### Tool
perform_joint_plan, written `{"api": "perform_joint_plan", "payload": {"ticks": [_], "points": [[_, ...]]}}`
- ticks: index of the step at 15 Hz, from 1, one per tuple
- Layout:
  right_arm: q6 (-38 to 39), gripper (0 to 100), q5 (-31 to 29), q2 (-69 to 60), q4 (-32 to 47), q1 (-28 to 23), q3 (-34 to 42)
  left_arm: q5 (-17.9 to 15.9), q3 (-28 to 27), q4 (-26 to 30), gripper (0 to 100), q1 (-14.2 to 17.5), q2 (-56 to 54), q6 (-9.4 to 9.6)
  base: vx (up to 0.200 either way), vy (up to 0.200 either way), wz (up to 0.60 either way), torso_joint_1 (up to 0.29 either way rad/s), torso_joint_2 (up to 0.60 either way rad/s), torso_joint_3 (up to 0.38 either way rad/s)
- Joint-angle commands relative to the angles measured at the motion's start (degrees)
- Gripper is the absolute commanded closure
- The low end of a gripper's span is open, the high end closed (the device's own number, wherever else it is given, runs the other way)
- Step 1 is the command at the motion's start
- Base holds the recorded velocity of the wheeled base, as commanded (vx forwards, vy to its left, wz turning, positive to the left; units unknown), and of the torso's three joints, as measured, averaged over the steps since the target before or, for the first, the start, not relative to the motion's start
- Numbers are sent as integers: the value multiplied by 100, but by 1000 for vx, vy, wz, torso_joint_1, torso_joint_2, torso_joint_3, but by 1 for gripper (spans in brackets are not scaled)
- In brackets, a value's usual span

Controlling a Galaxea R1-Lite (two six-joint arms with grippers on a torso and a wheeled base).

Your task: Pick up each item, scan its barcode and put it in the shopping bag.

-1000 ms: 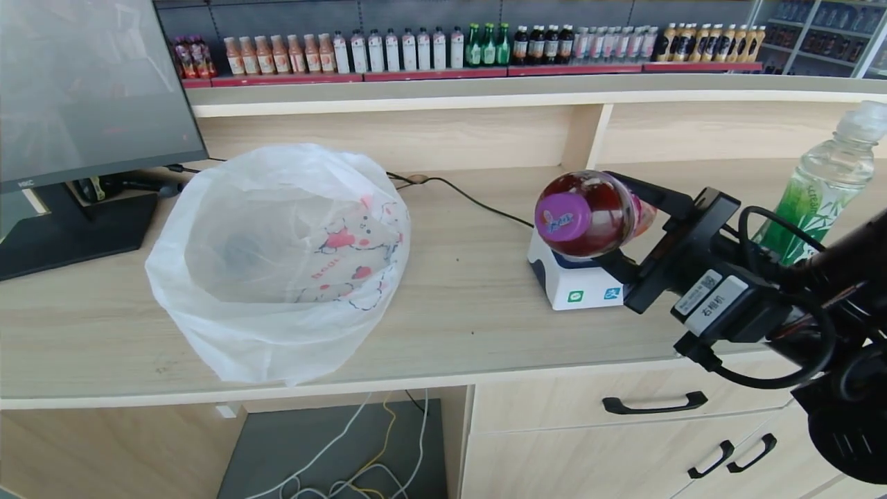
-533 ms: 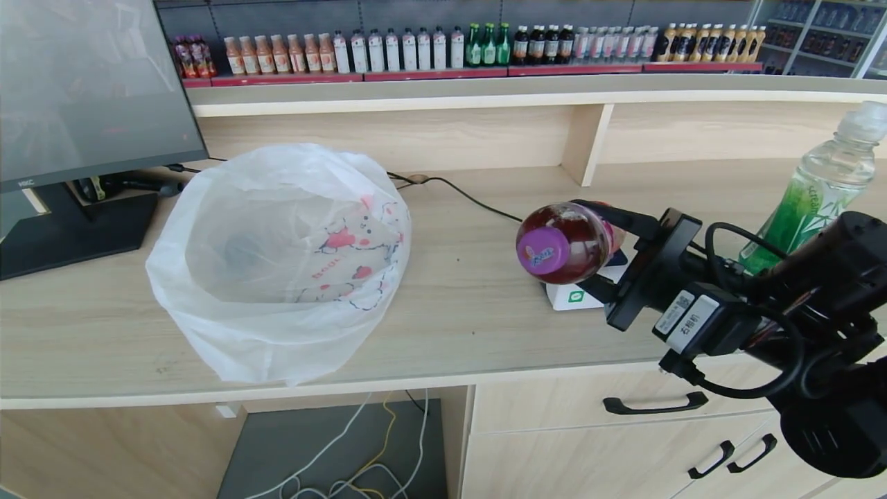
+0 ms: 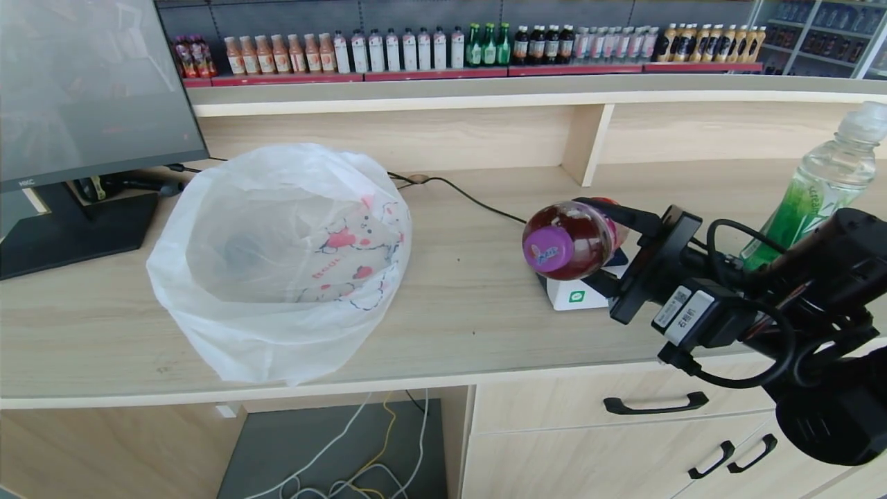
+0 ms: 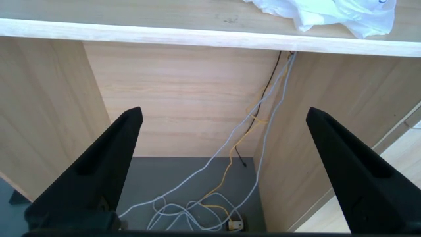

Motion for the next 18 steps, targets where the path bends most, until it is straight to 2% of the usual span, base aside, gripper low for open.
{"api": "perform_joint_plan", "payload": {"ticks": [1,18], "points": [[-13,100,38,-45,-6,-129,61,0,0,-2,0,-7,1,2,0,0,0,0,0,0],[-171,100,126,-19,-6,-155,122,0,0,-2,0,1,1,2,0,0,0,0,0,0]]}}
